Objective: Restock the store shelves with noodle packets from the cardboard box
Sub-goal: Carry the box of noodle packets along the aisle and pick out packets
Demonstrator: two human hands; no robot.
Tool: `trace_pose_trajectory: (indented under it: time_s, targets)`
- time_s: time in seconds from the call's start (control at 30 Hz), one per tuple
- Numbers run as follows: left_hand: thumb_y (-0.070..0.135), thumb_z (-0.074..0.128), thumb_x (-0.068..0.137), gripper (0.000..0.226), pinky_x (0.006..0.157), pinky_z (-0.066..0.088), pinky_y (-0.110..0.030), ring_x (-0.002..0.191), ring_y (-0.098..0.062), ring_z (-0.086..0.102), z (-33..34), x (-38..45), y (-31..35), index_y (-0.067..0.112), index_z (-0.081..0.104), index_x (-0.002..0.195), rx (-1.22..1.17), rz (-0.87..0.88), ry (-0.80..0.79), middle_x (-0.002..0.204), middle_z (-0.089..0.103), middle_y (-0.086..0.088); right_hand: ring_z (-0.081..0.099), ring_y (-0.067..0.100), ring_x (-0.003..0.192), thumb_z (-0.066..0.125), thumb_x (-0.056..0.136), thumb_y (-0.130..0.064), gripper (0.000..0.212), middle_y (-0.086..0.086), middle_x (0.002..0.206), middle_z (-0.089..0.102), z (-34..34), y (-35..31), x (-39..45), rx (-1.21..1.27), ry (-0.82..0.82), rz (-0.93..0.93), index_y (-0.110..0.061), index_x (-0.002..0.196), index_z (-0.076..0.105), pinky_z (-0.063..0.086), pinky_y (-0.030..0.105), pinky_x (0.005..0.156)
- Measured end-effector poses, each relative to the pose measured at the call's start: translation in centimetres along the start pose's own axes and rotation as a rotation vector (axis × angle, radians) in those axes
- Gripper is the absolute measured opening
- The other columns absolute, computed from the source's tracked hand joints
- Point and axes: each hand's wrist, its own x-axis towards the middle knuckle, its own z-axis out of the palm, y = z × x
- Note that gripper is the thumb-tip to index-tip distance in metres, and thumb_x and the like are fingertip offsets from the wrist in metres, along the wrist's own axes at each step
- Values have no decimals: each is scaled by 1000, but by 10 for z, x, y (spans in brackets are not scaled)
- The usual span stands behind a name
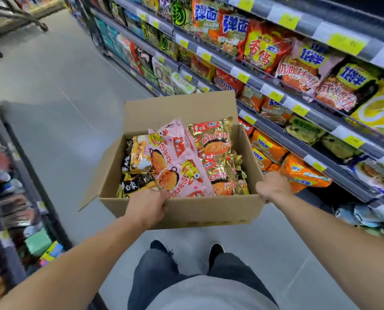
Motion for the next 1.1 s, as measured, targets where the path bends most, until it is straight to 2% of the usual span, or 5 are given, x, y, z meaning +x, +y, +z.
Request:
trace_pose_trajectory:
  time_s: [0.3,0.5,0.63,0.8,1.1]
  targets:
    - [38,55,89,12,78,53,-38,92,-21,60,-30,141,-135,27,54,94,49,253,-98,96,62,3,56,19,54,53,81,-3,10,12,74,62,45,-112,42,113,27,244,-3,71,57,35,20,39]
    - [39,54,90,17,78,53,-39,96,-23,60,-59,221,-226,26,56,101,154,464,-149,102,63,-1,55,23,62,54,82,-6,9,12,81,62,86,-190,39,198,82,416,-4,82,62,35,20,41]
    - [37,51,92,19,80,48,-37,102,-23,60,-70,252,-262,28,57,109,222,527,-162,107,62,0,55,28,76,54,82,-8,17,11,86,62,114,-224,48,260,88,496,-4,95,64,42,25,57]
    - [36,52,91,16,75,49,-38,99,-27,61,-64,296,-294,26,54,103,262,546,-222,103,62,-3,65,34,86,56,82,-11,19,16,93,66,142,-255,79,370,100,549,-2,96,64,52,32,68]
    - [36,51,94,14,75,46,-36,97,-26,61,-33,408,-388,27,52,104,316,621,-321,102,62,-2,62,36,86,53,83,-6,10,15,88,64,213,-357,141,425,70,666,-4,85,62,48,34,67]
